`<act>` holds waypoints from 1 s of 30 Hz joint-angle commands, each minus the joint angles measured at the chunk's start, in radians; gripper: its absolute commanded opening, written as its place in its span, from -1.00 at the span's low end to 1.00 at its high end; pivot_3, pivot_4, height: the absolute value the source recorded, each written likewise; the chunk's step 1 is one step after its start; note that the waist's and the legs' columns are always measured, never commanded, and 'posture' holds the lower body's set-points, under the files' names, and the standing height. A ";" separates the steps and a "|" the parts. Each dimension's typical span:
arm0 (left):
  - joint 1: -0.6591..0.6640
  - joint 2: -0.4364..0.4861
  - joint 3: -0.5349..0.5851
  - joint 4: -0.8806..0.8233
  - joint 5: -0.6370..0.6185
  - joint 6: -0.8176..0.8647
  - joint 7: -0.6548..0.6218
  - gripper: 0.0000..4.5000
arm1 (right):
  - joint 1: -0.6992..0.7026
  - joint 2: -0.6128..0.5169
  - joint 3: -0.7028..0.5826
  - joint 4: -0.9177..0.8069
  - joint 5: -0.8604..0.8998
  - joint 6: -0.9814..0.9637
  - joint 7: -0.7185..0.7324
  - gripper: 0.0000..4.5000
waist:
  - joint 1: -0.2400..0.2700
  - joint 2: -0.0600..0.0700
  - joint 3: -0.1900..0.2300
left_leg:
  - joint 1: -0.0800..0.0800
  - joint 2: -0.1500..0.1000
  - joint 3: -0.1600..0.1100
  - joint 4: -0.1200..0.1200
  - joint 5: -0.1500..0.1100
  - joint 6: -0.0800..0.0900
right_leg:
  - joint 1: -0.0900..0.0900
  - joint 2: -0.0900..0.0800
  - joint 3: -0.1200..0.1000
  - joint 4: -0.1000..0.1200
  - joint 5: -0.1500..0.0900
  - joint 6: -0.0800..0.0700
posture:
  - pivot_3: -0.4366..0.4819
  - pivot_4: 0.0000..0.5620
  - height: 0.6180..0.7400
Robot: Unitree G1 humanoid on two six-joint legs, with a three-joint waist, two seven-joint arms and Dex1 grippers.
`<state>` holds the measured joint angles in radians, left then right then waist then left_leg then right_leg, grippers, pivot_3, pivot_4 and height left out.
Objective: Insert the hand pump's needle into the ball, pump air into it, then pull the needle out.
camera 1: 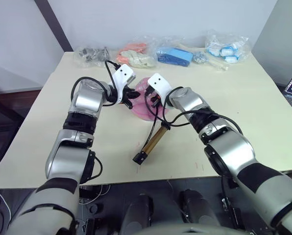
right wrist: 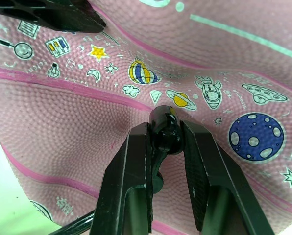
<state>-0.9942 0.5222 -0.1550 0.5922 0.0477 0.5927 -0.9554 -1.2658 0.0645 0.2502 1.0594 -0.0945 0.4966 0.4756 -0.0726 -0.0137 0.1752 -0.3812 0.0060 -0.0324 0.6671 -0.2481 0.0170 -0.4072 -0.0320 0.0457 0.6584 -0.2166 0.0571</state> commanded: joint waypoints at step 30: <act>0.133 -0.018 -0.022 -0.158 -0.058 0.095 -0.088 -1.00 | 0.003 0.072 0.014 0.182 -0.108 -0.113 0.018 -0.84 | -0.021 0.002 -0.012 | 0.003 0.000 0.000 -0.008 0.000 0.000 | 0.000 -0.001 0.000 -0.002 -0.002 -0.003 | -0.05 -0.47 1.00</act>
<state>-0.8987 0.5424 -0.1213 0.4461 0.0421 0.6593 -0.9571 -1.2937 0.1140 0.2540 1.1893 -0.1848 0.3764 0.4998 -0.0940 -0.0121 0.1635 -0.3779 0.0064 -0.0326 0.6591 -0.2482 0.0169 -0.4073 -0.0326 0.0461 0.6564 -0.2189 0.0539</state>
